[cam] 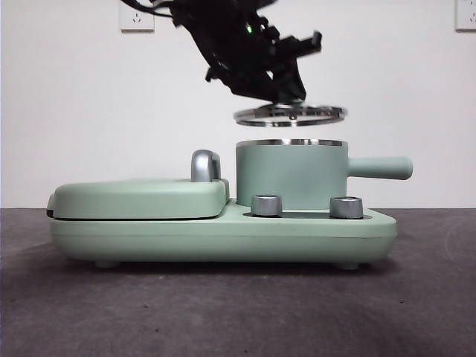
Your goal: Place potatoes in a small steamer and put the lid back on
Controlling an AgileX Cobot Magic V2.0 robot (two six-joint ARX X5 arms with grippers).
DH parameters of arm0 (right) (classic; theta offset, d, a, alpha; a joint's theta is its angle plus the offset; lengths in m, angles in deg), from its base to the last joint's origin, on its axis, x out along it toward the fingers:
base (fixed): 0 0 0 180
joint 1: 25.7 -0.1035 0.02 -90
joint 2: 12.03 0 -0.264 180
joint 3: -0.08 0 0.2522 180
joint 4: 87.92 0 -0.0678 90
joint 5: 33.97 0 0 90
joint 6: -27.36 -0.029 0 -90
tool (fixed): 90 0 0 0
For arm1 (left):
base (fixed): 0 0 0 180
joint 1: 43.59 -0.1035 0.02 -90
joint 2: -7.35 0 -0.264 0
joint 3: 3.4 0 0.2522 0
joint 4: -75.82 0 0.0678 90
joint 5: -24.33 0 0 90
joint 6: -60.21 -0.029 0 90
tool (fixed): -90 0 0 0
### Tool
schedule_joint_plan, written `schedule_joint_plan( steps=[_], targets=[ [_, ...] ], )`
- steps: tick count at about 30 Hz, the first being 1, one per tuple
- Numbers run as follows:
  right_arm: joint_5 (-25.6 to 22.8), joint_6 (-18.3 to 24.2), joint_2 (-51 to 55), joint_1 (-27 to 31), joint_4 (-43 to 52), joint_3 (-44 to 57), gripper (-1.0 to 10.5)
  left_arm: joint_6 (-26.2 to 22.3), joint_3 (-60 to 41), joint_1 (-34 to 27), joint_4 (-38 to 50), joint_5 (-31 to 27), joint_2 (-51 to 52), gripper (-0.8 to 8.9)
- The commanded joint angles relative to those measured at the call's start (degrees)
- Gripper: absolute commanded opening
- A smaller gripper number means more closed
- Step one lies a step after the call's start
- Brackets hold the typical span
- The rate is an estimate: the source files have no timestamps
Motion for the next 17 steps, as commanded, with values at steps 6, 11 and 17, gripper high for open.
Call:
schedule_joint_plan(
  steps=[6, 11, 17],
  targets=[
    [-0.31, -0.59, -0.15, -0.26, 0.17, -0.09, 3.1, -3.50, 3.15, 0.15, 3.28, 1.16, -3.67, 0.09],
    [-0.83, -0.61, -0.15, -0.28, -0.11, -0.09, 3.1, -3.52, 3.15, -0.42, 3.69, 1.25, -4.28, 0.09],
    [-1.70, -0.59, -0.15, -0.28, -0.42, -0.09, 3.1, -3.50, 3.15, -1.38, 3.72, 2.58, -4.50, 0.09]
  ],
)
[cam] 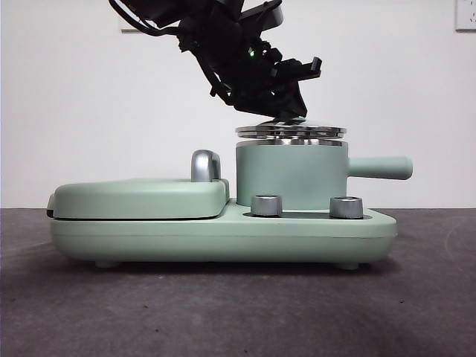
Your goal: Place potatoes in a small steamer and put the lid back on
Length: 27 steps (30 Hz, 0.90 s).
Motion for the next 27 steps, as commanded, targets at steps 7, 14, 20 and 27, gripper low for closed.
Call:
schedule_joint_plan(
  steps=[7, 14, 20, 27],
  targets=[
    [-1.40, -0.59, -0.15, -0.28, 0.39, -0.09, 3.1, -0.33, 2.29, -0.33, 1.79, 3.41, -1.22, 0.09],
    [-1.55, -0.61, -0.15, -0.28, 0.39, -0.09, 3.1, -0.33, 2.29, -0.28, 1.51, 3.93, -2.49, 0.09],
    [-1.70, -0.63, -0.15, -0.26, 0.39, -0.09, 3.1, -0.42, 2.29, -0.24, -0.04, 3.93, -3.06, 0.09],
    [-1.95, -0.63, -0.17, -0.26, 0.70, -0.09, 3.1, -2.78, 2.29, -0.04, -4.52, 3.89, -2.58, 0.09]
  ],
)
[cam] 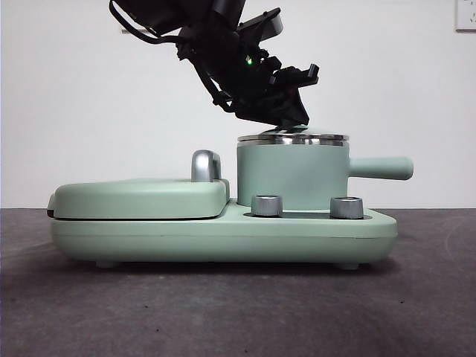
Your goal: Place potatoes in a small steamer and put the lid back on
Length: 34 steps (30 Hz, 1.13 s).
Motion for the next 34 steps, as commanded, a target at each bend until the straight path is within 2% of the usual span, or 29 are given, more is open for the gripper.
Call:
schedule_joint_plan(
  steps=[1, 10, 14, 20, 23, 26, 34],
  targets=[
    [-0.28, -0.63, -0.15, -0.26, 0.74, -0.09, 3.1, -2.51, 0.92, 0.63, -2.54, 0.20, -0.77, 0.09],
    [-0.22, -1.55, -0.17, -0.28, 1.42, -0.09, 3.1, -4.04, 0.94, 0.50, -3.74, 0.11, -0.15, 0.12],
    [-0.22, -1.68, -0.17, -0.28, 1.38, -0.09, 3.1, -4.02, 0.94, 0.52, -3.10, 0.11, -0.15, 1.49],
    [-0.22, -1.66, -0.15, -0.28, 0.35, -0.09, 3.1, -3.78, 0.94, 0.52, -2.91, 0.11, 0.22, 2.03],
    [-0.20, -1.68, -0.15, -0.28, 0.09, -0.09, 3.1, -3.80, 0.94, 0.50, -2.86, 0.11, 1.31, 2.96],
    [-0.22, -1.68, -0.15, -0.28, 0.15, -0.09, 3.1, -3.76, 0.94, 0.35, -3.23, 0.09, 3.30, 3.11],
    [-0.13, -1.68, -0.15, -0.28, 0.17, -0.09, 3.1, 2.91, 0.92, -0.55, -10.01, 0.13, 11.28, 3.08]
  ],
)
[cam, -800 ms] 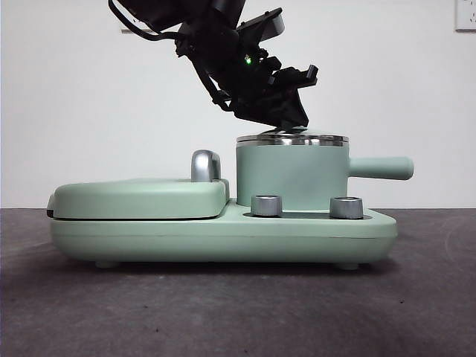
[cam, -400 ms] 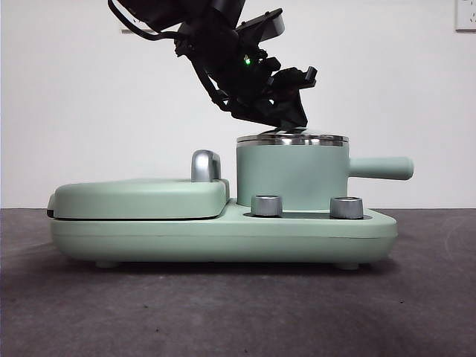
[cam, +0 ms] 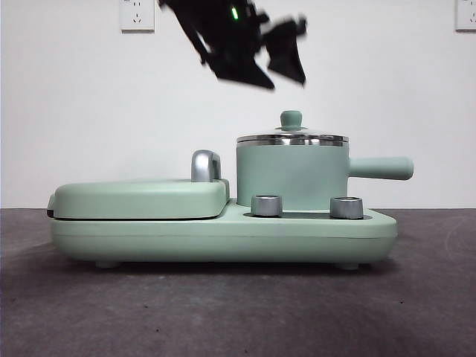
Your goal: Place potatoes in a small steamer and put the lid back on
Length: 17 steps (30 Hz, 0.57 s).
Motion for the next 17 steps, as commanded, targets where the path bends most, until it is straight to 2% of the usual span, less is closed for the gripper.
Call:
schedule_joint_plan(
  steps=[1, 5, 8, 17],
  targets=[
    [0.02, -0.66, -0.15, -0.28, 0.48, -0.09, 3.1, 5.22, 0.83, -0.52, -3.98, 0.15, 2.49, 3.08],
    [0.24, -0.68, -0.15, -0.28, 0.46, -0.09, 3.1, 9.94, 0.70, -1.84, -10.73, 0.20, 6.01, 3.08],
    [0.39, -0.68, -0.15, -0.28, 0.44, -0.09, 3.1, 10.67, 0.09, -2.78, -14.51, 0.20, 8.46, 3.08],
    [1.75, -0.68, -0.15, -0.28, 0.44, -0.09, 3.1, 11.61, -12.39, -4.81, -13.75, 0.17, 19.78, 3.08]
  ],
)
